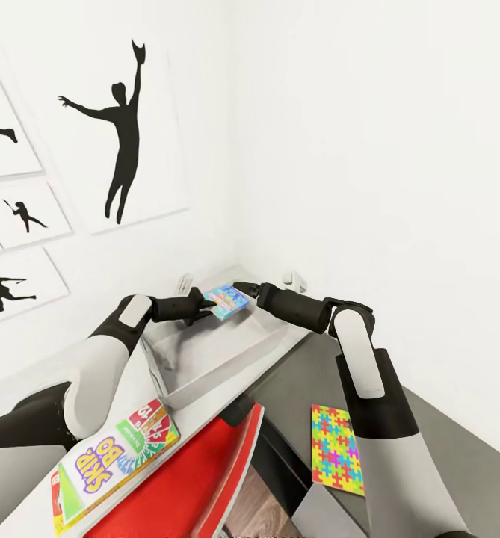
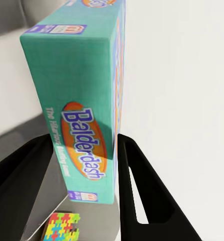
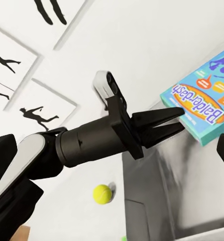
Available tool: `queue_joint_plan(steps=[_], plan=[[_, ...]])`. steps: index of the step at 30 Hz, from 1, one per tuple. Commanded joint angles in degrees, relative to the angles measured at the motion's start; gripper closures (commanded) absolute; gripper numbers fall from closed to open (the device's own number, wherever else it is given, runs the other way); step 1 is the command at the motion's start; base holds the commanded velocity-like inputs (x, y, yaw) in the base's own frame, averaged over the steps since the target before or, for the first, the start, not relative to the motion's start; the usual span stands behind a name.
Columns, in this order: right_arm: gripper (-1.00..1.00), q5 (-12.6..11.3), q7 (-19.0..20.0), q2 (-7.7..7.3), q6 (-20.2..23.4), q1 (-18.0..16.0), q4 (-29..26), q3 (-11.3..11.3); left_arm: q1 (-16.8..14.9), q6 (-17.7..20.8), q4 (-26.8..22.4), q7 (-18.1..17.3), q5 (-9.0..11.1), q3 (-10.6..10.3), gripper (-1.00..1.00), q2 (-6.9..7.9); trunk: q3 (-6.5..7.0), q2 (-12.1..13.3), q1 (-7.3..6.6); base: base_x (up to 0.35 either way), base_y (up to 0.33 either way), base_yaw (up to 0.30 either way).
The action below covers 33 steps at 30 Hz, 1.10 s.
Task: Put all the toys in the child's room - the three board games (two on the bed and one on the table), the two jigsaw puzzles on the table, and the tennis ball on the table - inside the toy box on the table in the child's room.
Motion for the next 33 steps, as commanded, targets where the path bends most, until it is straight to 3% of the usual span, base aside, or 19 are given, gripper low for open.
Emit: queue_joint_plan(steps=[1, 7, 18, 33], plan=[[-1.00, -0.59, -0.59, 0.02, 0.17, -0.06, -0.05, -0.01, -0.12, 0.30, -0.03, -0.24, -0.48, 0.49, 1.00, -0.07, -0.21, -0.13, 0.03, 0.000, 0.000, 0.000], [-1.00, -0.58, -0.59, 0.02, 0.17, -0.06, -0.05, -0.01, -1.33, 0.28, 0.19, -0.04, -0.68, 0.49, 1.00, -0.15, -0.78, -0.13, 0.03, 0.000, 0.000, 0.000], [-1.00, -0.58, -0.59, 0.02, 0.17, -0.06, -0.05, -0.01, -1.79, -1.23, 0.35, 4.11, -0.46, 0.56, 1.00, -0.36, -1.82, -0.13, 0.03, 0.000, 0.000, 0.000], [-1.00, -0.58, -0.59, 0.02, 0.17, -0.06, -0.05, -0.01, -1.80, -1.77, 0.41, 4.39, -0.52, 0.48, 1.00, -1.29, -3.23, -0.13, 0.03, 0.000, 0.000, 0.000]])
